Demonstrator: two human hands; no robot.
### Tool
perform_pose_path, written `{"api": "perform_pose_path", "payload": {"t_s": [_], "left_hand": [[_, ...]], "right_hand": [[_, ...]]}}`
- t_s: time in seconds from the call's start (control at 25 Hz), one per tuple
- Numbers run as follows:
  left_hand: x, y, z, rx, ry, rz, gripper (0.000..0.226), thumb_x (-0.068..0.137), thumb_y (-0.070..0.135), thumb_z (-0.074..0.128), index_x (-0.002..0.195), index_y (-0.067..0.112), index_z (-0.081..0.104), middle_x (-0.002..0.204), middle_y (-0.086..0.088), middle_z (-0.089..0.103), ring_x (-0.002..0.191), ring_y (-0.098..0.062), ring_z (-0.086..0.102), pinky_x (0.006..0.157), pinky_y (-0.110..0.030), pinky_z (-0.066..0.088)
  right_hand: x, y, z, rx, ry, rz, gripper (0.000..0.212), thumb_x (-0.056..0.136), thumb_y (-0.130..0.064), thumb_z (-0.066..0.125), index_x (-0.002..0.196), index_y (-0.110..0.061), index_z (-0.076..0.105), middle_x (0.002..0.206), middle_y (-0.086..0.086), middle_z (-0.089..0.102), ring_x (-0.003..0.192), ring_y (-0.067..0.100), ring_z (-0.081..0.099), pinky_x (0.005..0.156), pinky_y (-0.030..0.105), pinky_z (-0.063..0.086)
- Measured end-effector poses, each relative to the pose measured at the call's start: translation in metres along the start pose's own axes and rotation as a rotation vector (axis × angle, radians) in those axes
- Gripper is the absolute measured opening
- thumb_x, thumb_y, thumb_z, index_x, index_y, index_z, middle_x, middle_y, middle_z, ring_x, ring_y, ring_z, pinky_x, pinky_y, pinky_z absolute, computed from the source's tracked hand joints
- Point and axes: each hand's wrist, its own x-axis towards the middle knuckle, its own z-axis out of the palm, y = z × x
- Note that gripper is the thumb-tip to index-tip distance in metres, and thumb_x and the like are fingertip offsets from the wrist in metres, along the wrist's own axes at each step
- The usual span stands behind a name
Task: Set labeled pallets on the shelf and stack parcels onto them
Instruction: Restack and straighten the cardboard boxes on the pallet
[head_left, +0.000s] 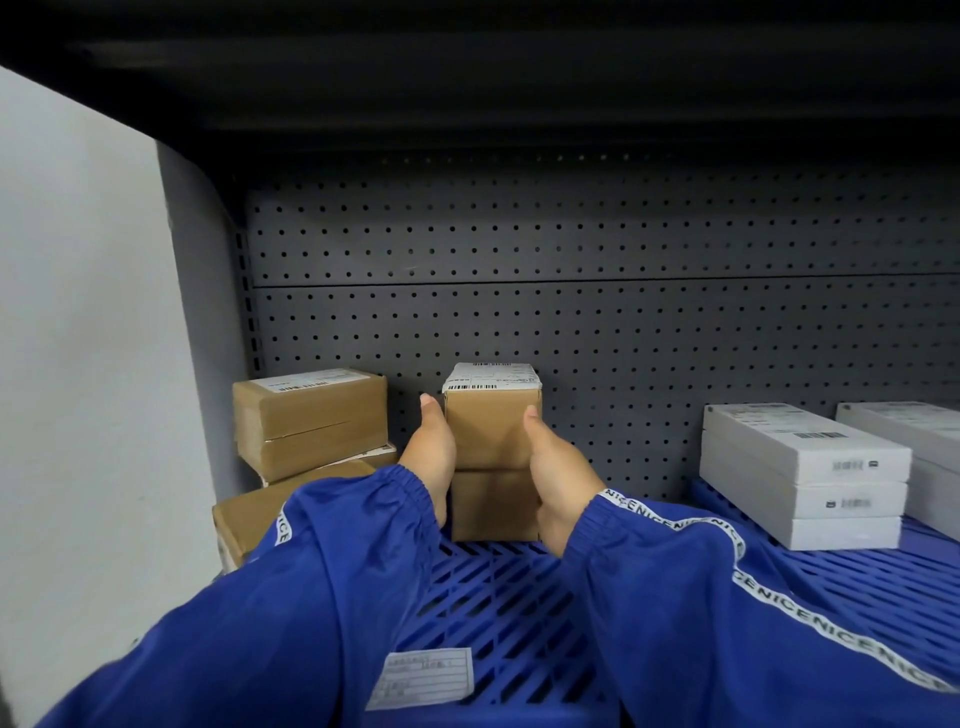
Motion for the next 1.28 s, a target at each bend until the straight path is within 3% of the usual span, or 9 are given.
{"api": "perform_pose_path", "payload": {"t_s": [0.24,0.36,0.48,0.56,0.64,0.72,0.92,1.08,1.28], "left_hand": [[-0.03,0.014,-0.024,0.048,-0.19,0.02,0.084,0.086,0.068,0.023,0.147,0.009,0.018,0.152,-0.017,0.026,0.137,-0.032,0.029,0.111,-0.04,0.025],[-0.061,0.032,-0.075,0.264,-0.207,0.233,0.064,0.093,0.055,0.03,0.117,0.003,0.057,0.111,-0.018,0.065,0.094,-0.029,0.064,0.079,-0.034,0.049],[-0.075,0.042,-0.127,0.421,0.082,0.418,0.045,0.096,0.037,0.037,0.085,0.004,0.065,0.075,-0.011,0.066,0.058,-0.021,0.054,0.057,-0.029,0.042],[-0.07,0.029,-0.156,0.622,0.233,0.448,0.038,0.095,0.029,0.038,0.09,0.002,0.064,0.089,-0.016,0.065,0.068,-0.023,0.053,0.066,-0.033,0.042],[-0.054,0.006,-0.179,0.748,0.266,0.368,0.039,0.096,0.034,0.036,0.106,0.006,0.061,0.115,-0.016,0.061,0.095,-0.027,0.055,0.086,-0.038,0.041],[-0.042,-0.01,-0.192,0.622,0.206,0.218,0.042,0.095,0.04,0.037,0.118,0.01,0.056,0.125,-0.015,0.055,0.11,-0.028,0.051,0.094,-0.04,0.037],[-0.031,-0.019,-0.199,0.248,0.04,0.025,0.028,0.092,0.037,0.047,0.082,0.013,0.058,0.09,-0.013,0.056,0.077,-0.023,0.051,0.065,-0.03,0.037],[-0.045,-0.015,-0.196,0.2,-0.018,0.057,0.031,0.092,0.036,0.048,0.099,0.01,0.065,0.084,-0.009,0.066,0.067,-0.02,0.058,0.062,-0.029,0.042],[-0.083,-0.009,-0.182,0.115,-0.107,0.21,0.031,0.094,0.032,0.043,0.103,0.01,0.064,0.084,-0.013,0.074,0.078,-0.028,0.069,0.07,-0.036,0.052]], "right_hand": [[-0.016,-0.007,-0.003,0.054,0.047,-0.055,0.095,0.067,-0.077,0.04,0.143,-0.021,0.033,0.149,0.002,0.036,0.133,0.023,0.037,0.11,0.046,0.031],[-0.034,-0.009,-0.007,0.137,0.015,-0.084,0.07,0.089,-0.055,0.042,0.145,-0.017,0.024,0.151,0.002,0.029,0.137,0.022,0.03,0.114,0.043,0.025],[-0.059,-0.009,0.016,0.134,-0.193,0.043,0.068,0.092,-0.049,0.042,0.147,-0.019,0.017,0.154,0.007,0.022,0.14,0.027,0.025,0.115,0.042,0.022],[-0.065,-0.004,0.04,0.111,-0.298,0.157,0.069,0.091,-0.05,0.043,0.147,-0.017,0.019,0.15,0.011,0.029,0.135,0.031,0.032,0.113,0.039,0.025],[-0.065,0.001,0.06,0.095,-0.353,0.256,0.066,0.092,-0.05,0.041,0.144,-0.013,0.025,0.137,0.009,0.043,0.125,0.028,0.041,0.107,0.036,0.027],[-0.062,0.007,0.074,0.087,-0.397,0.335,0.072,0.09,-0.054,0.04,0.146,-0.012,0.02,0.145,0.015,0.036,0.135,0.032,0.031,0.113,0.04,0.02],[-0.062,0.006,0.09,0.157,-0.444,0.43,0.084,0.089,-0.056,0.041,0.148,-0.011,0.003,0.153,0.02,0.019,0.141,0.037,0.019,0.115,0.045,0.013],[-0.064,0.002,0.089,0.159,-0.479,0.428,0.083,0.088,-0.059,0.038,0.148,-0.011,0.006,0.152,0.018,0.023,0.14,0.037,0.019,0.115,0.047,0.012],[-0.073,-0.011,0.078,0.146,-0.554,0.341,0.073,0.089,-0.061,0.033,0.145,-0.016,0.025,0.145,0.012,0.041,0.132,0.034,0.037,0.114,0.049,0.015]]}}
